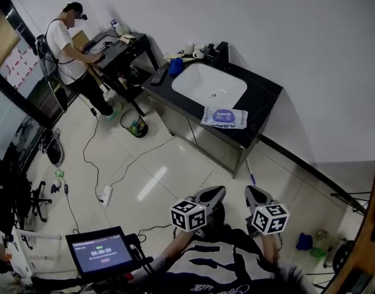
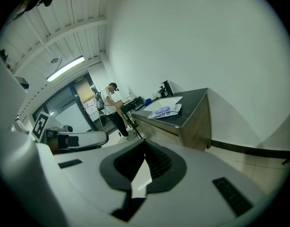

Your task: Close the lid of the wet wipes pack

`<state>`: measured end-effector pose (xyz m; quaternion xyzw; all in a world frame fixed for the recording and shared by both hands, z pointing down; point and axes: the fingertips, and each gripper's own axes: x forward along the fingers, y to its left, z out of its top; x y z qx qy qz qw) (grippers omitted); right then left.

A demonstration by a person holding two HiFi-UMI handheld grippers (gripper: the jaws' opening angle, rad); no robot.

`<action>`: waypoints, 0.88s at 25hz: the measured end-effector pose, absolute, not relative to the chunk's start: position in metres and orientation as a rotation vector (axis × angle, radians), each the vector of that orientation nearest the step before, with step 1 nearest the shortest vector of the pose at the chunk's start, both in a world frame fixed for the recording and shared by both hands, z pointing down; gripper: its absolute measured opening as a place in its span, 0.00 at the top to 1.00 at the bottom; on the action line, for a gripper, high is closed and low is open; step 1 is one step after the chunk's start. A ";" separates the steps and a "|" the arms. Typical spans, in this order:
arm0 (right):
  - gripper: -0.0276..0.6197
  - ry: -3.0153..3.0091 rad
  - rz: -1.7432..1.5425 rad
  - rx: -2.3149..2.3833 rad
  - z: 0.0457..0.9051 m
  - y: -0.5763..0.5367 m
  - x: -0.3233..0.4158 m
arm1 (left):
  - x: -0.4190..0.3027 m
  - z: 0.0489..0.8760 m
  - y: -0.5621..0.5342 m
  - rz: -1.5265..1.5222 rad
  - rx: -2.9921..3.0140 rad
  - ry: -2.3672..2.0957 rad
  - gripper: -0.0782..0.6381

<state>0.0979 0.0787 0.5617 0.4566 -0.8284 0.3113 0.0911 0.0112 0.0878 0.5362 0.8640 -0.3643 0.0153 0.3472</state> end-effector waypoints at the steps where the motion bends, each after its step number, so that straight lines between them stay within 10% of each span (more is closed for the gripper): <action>1: 0.96 -2.473 0.921 1.345 0.561 0.083 0.094 | 0.008 0.534 0.093 0.032 2.242 -0.958 0.89; 22: 0.96 -2.617 0.798 1.235 0.520 0.116 0.007 | -0.062 0.500 0.126 0.007 2.289 -1.095 0.89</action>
